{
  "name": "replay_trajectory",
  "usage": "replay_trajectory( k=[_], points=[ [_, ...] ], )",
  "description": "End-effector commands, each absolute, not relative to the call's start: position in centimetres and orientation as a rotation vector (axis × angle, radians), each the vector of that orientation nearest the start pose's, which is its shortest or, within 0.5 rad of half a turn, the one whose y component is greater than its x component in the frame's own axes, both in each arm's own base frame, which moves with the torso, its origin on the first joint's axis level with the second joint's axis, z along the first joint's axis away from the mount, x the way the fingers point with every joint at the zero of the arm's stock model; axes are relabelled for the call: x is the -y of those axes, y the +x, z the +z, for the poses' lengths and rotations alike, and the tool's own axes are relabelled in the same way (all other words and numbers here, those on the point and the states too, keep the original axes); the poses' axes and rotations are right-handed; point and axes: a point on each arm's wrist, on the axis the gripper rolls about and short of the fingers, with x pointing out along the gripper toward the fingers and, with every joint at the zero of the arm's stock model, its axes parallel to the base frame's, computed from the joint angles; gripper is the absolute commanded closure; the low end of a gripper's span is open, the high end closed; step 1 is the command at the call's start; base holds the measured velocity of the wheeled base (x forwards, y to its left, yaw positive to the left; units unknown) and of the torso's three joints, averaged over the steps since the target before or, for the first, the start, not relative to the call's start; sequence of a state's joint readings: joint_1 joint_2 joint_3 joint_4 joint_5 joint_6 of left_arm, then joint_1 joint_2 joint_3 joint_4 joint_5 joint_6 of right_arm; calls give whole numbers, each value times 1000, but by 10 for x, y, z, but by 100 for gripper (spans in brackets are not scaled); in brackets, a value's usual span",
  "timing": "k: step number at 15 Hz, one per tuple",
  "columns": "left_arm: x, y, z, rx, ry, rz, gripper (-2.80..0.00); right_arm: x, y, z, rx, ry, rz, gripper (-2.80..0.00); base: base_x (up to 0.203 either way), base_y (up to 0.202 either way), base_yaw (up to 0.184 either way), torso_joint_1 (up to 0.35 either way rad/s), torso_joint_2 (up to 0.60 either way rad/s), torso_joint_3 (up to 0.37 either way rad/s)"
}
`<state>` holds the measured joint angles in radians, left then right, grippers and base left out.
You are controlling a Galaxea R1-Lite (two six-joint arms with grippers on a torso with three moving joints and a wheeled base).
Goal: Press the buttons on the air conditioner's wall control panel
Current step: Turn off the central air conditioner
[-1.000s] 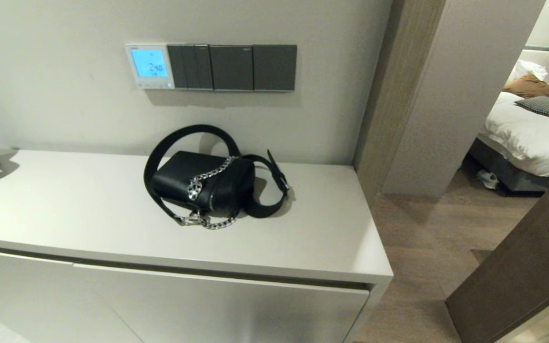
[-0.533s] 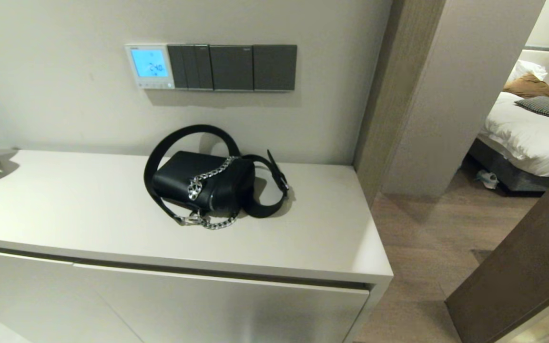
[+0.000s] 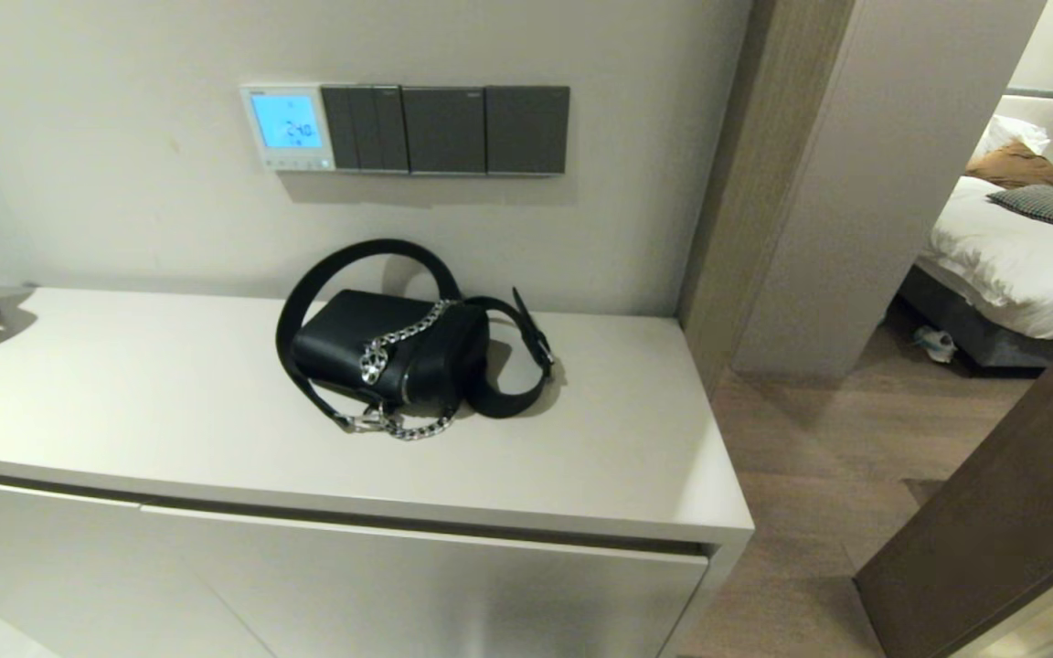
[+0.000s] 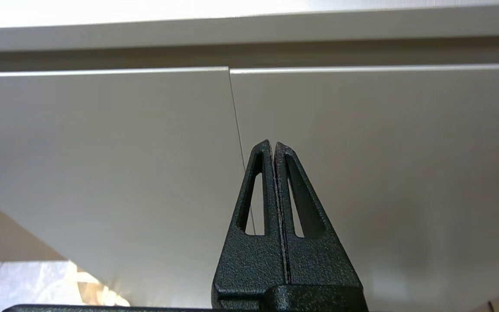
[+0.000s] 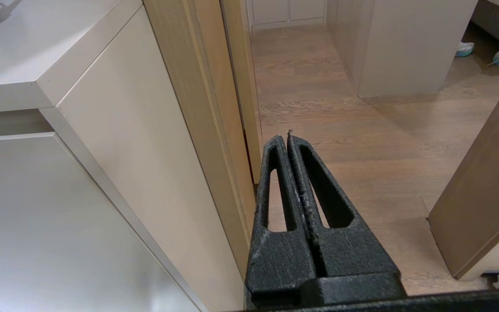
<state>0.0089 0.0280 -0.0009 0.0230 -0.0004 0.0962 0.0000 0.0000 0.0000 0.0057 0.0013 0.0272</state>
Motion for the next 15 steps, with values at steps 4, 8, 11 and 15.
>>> replay_trajectory(
  k=[4, 8, 11, 15],
  points=[
    [0, -23, 72, -29, 113, 4, 0, 0, -23, 74, -9, 28, 1, 0, 0, 0, 0, 0, 0, 0],
    [0, -23, 72, -29, 107, -1, 0, 0, -23, 74, -9, 28, 1, 0, 0, 0, 0, 0, 0, 0],
    [0, -23, 72, -29, 106, -2, 0, 0, -23, 74, -9, 28, 1, 0, 0, 0, 0, 0, 0, 0],
    [0, -23, 72, -29, 109, -1, 0, 0, -23, 74, -9, 28, 1, 0, 0, 0, 0, 0, 0, 0]
  ],
)
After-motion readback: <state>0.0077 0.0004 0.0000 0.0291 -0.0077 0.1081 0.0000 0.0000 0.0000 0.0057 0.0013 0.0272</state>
